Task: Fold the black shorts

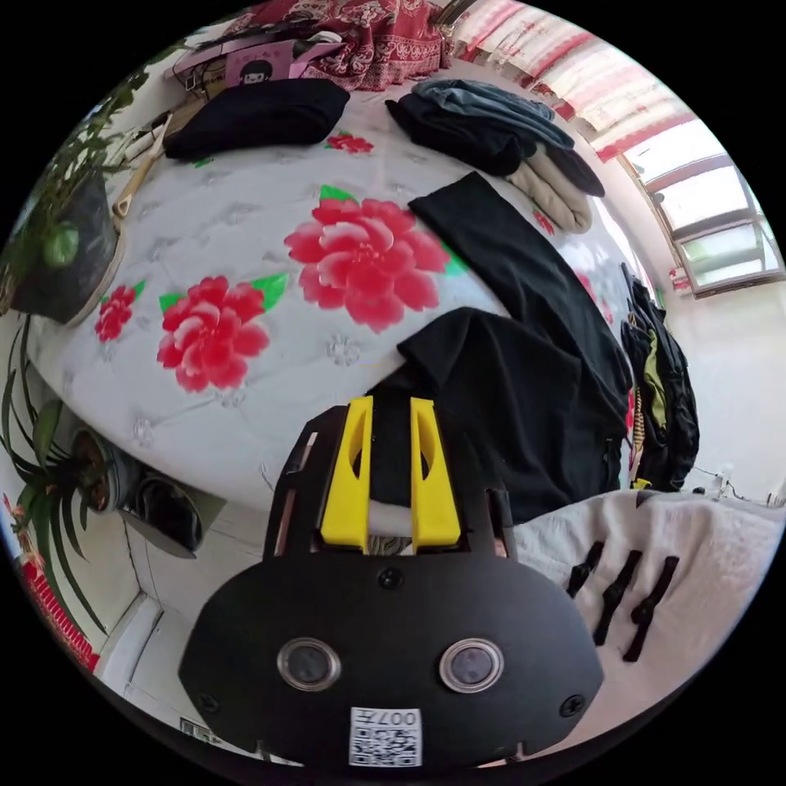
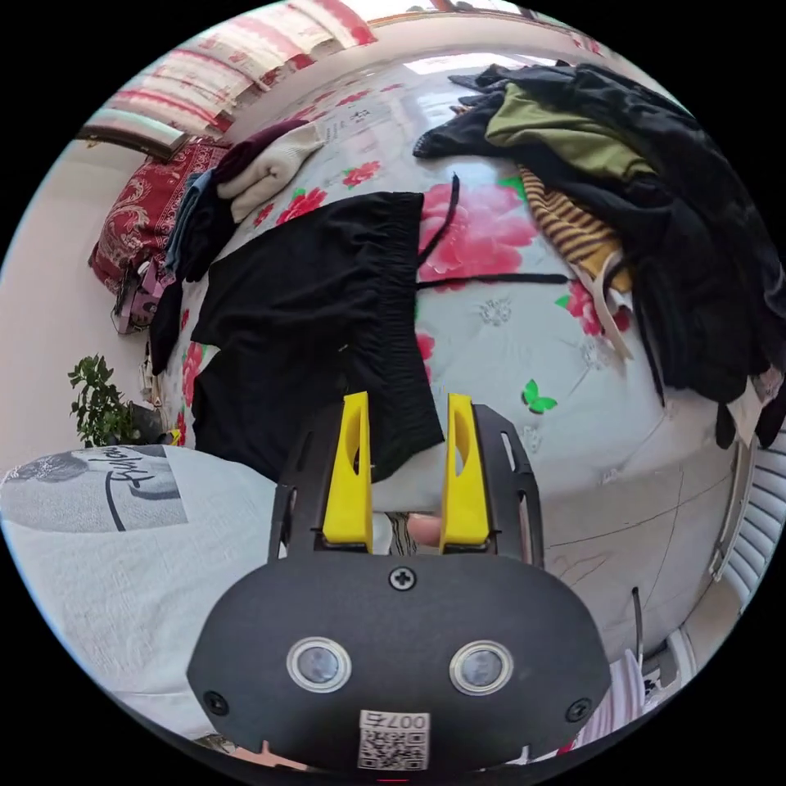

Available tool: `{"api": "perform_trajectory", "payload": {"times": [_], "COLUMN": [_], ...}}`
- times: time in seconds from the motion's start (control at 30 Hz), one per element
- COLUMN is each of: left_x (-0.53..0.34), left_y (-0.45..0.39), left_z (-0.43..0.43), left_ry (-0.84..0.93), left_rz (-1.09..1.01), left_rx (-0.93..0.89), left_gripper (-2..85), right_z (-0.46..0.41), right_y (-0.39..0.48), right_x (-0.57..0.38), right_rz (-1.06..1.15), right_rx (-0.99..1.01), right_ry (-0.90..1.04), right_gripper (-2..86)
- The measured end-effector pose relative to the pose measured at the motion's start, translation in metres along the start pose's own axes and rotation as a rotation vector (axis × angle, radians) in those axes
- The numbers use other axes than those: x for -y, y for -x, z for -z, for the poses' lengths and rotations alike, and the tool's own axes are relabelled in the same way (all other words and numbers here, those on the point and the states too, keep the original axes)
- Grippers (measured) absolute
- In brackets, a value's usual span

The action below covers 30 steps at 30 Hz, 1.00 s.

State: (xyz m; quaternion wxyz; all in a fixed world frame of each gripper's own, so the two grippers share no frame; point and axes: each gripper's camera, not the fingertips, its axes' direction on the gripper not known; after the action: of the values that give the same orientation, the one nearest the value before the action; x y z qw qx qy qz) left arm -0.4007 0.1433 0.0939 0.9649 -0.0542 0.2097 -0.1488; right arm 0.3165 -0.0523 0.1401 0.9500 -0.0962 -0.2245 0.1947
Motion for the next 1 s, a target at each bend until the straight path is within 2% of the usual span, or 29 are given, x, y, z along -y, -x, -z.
{"api": "perform_trajectory", "payload": {"times": [0.13,0.23,0.3,0.43,0.53,0.6,0.7,0.77,0.83,0.9,1.0], "left_x": [-0.024,-0.021,-0.02,-0.016,-0.015,-0.021,-0.029,-0.031,-0.032,-0.033,-0.033], "left_y": [-0.007,-0.025,-0.041,-0.055,-0.037,-0.015,-0.004,-0.002,-0.001,-0.002,-0.002], "left_z": [-0.02,-0.036,-0.04,-0.046,-0.025,0.01,0.054,0.076,0.092,0.099,0.082], "left_ry": [0.061,0.071,0.037,0.053,-0.029,-0.189,-0.381,-0.462,-0.522,-0.54,-0.468], "left_rz": [0.013,-0.044,-0.128,-0.23,-0.146,-0.041,-0.038,-0.041,-0.055,-0.075,-0.064], "left_rx": [-0.022,0.093,0.248,0.319,0.134,-0.127,-0.328,-0.383,-0.423,-0.419,-0.341], "left_gripper": [9.2,9.3,6.6,0.4,-0.7,-0.9,-0.9,-1.0,-1.0,-1.0,-1.0], "right_z": [-0.011,-0.017,-0.02,-0.012,0.018,0.044,0.095,0.124,0.152,0.158,0.138], "right_y": [-0.008,-0.001,0.007,0.021,0.026,0.027,0.03,0.029,0.024,0.021,0.019], "right_x": [-0.014,-0.018,-0.02,-0.024,-0.028,-0.029,-0.031,-0.033,-0.033,-0.032,-0.032], "right_rz": [0.017,0.074,0.121,0.202,0.258,0.264,0.261,0.232,0.231,0.219,0.199], "right_rx": [0.02,-0.015,-0.027,-0.085,-0.043,0.008,0.123,0.192,0.346,0.367,0.292], "right_ry": [0.041,0.069,0.089,0.132,0.07,0.004,-0.17,-0.288,-0.384,-0.383,-0.257], "right_gripper": [11.0,10.6,10.1,9.1,8.5,7.8,4.9,2.7,1.3,1.2,3.7]}}
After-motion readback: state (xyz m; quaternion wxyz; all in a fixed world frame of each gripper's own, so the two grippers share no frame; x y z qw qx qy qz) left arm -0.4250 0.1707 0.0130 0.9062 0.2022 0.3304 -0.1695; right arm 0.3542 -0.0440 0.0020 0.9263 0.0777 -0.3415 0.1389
